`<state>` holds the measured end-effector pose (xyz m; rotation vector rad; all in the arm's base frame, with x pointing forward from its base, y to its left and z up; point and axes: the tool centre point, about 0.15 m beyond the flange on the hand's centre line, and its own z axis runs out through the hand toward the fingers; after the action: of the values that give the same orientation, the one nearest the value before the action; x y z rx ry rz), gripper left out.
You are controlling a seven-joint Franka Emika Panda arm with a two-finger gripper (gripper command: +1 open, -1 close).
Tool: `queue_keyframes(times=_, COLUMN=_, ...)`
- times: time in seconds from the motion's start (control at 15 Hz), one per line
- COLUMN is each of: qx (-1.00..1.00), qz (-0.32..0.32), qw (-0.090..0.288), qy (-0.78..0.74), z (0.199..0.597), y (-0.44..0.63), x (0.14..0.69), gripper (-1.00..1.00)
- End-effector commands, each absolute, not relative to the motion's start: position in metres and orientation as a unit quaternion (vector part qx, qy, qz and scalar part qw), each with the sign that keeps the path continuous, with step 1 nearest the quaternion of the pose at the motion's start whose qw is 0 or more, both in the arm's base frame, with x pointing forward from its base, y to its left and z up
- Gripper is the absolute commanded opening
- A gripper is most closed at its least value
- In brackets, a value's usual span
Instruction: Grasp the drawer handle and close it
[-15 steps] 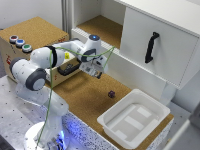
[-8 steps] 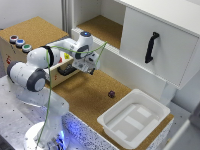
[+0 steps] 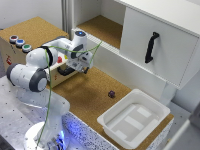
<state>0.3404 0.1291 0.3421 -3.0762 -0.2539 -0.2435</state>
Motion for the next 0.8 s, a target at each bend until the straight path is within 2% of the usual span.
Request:
queue_keyframes(times=0.0, qx=-0.99, qz=-0.122, qw=0.015, qy=-0.074, z=0.331, y=0.188, x=0.332, gripper=-1.0)
queue_keyframes(times=0.4, qx=-0.982, qz=-0.13, qw=0.059, qy=-0.121, z=0.315, y=0.237, x=0.353, gripper=-1.0)
queue_keyframes(times=0.73, qx=-0.97, qz=-0.138, qw=0.091, qy=-0.18, z=0.326, y=0.282, x=0.361, gripper=-1.0)
